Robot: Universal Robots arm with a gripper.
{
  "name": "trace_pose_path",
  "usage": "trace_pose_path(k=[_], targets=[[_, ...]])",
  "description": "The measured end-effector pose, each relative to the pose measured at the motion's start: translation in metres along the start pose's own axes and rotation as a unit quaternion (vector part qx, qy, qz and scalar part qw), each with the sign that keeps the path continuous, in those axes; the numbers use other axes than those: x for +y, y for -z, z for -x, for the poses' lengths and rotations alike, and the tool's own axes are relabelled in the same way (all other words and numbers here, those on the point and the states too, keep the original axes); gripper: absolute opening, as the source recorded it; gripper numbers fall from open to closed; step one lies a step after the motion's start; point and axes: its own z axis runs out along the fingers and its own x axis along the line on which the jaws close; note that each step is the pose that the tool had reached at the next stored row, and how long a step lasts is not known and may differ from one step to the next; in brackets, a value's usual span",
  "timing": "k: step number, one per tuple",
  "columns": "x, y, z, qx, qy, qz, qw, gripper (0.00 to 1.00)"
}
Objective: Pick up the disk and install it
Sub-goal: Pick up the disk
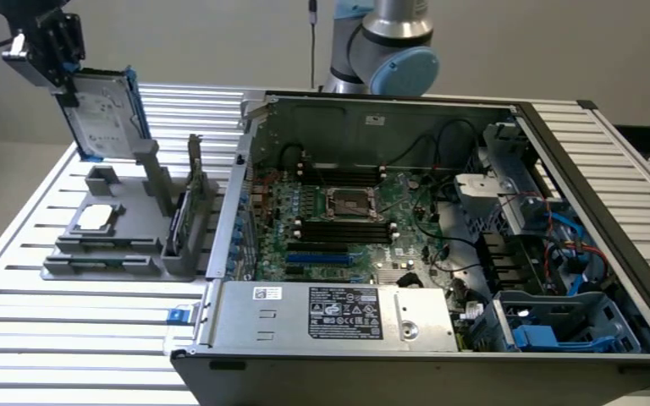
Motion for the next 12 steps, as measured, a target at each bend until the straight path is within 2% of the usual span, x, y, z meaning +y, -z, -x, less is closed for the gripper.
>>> trace_pose_path(k=[5,12], targets=[[-0.0055,0.023,0.0,0.0,0.0,0.0,1.0,0.33],[-0.0189,0.0552,-0.001,0.0001,0.0,0.0001,1.0,0.33]])
